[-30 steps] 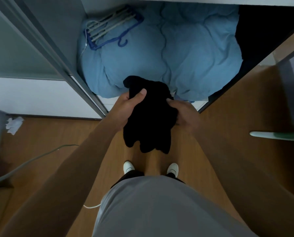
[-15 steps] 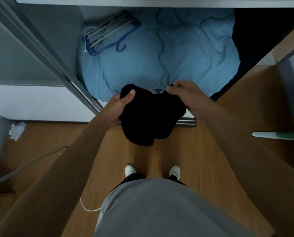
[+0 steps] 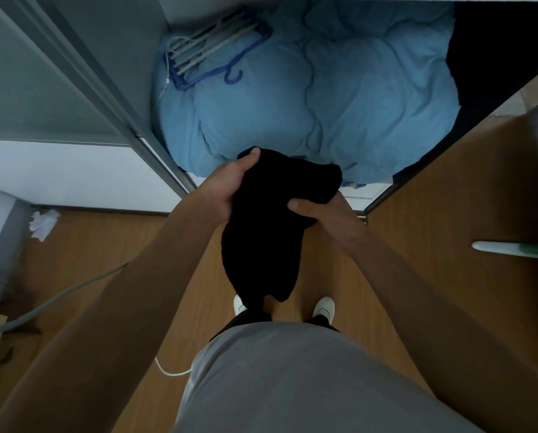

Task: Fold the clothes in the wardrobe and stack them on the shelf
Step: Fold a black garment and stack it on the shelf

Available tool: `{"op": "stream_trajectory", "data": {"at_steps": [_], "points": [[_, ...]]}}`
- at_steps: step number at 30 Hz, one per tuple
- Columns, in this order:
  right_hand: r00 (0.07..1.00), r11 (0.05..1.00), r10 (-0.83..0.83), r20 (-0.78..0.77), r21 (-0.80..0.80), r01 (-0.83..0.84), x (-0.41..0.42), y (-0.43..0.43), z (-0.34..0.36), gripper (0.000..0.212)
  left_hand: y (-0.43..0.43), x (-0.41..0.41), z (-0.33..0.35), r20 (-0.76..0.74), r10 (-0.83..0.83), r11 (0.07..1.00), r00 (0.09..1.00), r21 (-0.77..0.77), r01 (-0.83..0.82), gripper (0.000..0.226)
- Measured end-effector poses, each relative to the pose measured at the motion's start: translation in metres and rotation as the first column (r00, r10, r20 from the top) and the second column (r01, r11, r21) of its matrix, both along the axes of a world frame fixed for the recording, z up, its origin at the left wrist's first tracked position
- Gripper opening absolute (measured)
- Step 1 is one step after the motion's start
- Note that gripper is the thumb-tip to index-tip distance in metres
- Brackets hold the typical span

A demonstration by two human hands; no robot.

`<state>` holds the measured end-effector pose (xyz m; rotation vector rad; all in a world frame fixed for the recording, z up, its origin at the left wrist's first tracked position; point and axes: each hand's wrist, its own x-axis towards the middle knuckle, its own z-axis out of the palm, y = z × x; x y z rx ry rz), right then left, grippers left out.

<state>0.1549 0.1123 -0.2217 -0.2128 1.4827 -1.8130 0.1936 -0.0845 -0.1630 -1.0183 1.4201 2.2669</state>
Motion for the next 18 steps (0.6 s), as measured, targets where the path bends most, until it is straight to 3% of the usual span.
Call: {"op": "stream_trajectory", "data": {"at_steps": [3,8,11,13,15,16,18], "points": [[0.992,0.993,-0.122,0.032,-0.004,0.122,0.008,-0.009,0.008,0.034,-0.005,0.001,-0.003,0.001,0.03,0.999,1.0,-0.024,-0.03,0.051],[0.953,0.965,-0.242,0.183,0.146,0.217,0.002,-0.014,0.024,0.021,-0.012,0.03,-0.018,-0.189,-0.012,0.963,0.982,0.261,0.062,0.046],[0.885,0.942,-0.303,0.355,0.254,0.22,-0.013,-0.011,0.038,0.03,-0.009,0.045,-0.029,-0.195,-0.211,0.968,0.958,0.096,0.232,0.036],[0.865,0.954,-0.287,0.411,0.208,0.217,-0.022,-0.006,0.045,0.038,-0.003,0.041,-0.032,-0.193,-0.187,0.982,0.963,-0.022,0.187,0.024],[0.904,0.974,-0.226,0.364,0.08,0.211,-0.026,0.002,0.046,0.042,0.003,0.03,-0.028,-0.178,-0.047,0.998,0.983,-0.038,0.041,0.027],[0.947,0.982,-0.187,0.263,0.087,0.169,-0.025,0.006,0.044,0.042,0.006,0.024,-0.025,-0.155,0.018,1.0,0.988,-0.018,-0.021,0.032],[0.993,0.963,-0.112,0.031,0.251,0.1,-0.019,0.013,0.041,0.04,0.011,0.016,-0.019,-0.119,0.087,0.996,0.989,0.028,-0.084,0.041]]}}
